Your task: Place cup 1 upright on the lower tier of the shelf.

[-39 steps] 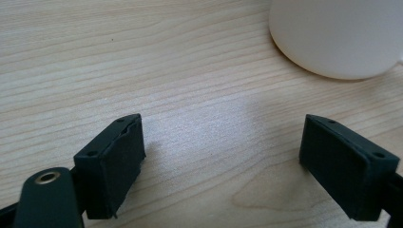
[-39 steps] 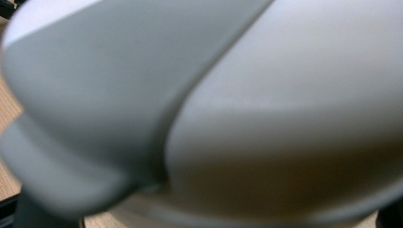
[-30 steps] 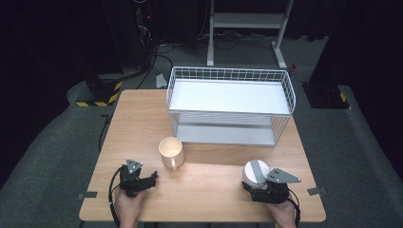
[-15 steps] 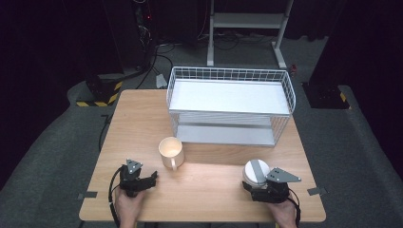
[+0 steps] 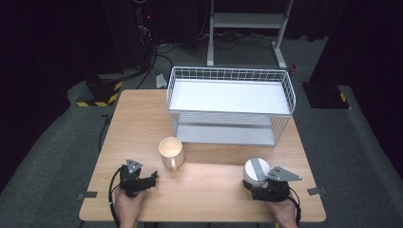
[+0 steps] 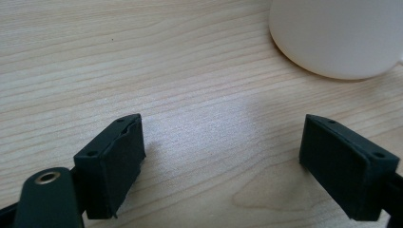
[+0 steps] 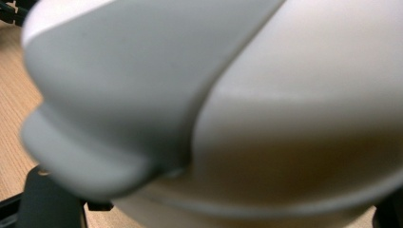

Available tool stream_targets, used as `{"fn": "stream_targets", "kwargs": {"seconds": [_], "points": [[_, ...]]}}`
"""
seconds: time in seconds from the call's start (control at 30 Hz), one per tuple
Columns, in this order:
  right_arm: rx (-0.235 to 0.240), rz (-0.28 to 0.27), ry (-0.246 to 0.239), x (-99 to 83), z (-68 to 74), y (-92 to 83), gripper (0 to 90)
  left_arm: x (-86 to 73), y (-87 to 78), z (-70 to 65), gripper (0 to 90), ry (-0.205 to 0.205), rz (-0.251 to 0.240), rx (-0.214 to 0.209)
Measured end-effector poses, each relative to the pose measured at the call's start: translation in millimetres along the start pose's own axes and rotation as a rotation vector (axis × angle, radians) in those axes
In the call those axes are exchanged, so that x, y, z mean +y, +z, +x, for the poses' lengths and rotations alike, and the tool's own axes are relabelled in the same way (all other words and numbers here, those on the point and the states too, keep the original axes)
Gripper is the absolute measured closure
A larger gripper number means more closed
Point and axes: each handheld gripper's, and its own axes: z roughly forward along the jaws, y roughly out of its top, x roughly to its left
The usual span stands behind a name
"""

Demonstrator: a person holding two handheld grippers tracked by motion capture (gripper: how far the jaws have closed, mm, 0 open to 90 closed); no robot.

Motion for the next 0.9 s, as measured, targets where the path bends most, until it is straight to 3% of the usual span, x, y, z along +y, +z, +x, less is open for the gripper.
{"fn": "stream_targets", "kwargs": {"seconds": [0.9], "points": [[0.002, -0.015, 0.007, 10.3, -8.1, -1.3, 18.2, 0.0, -0.1, 0.1, 15.4, 0.002, 0.001, 0.000]]}}
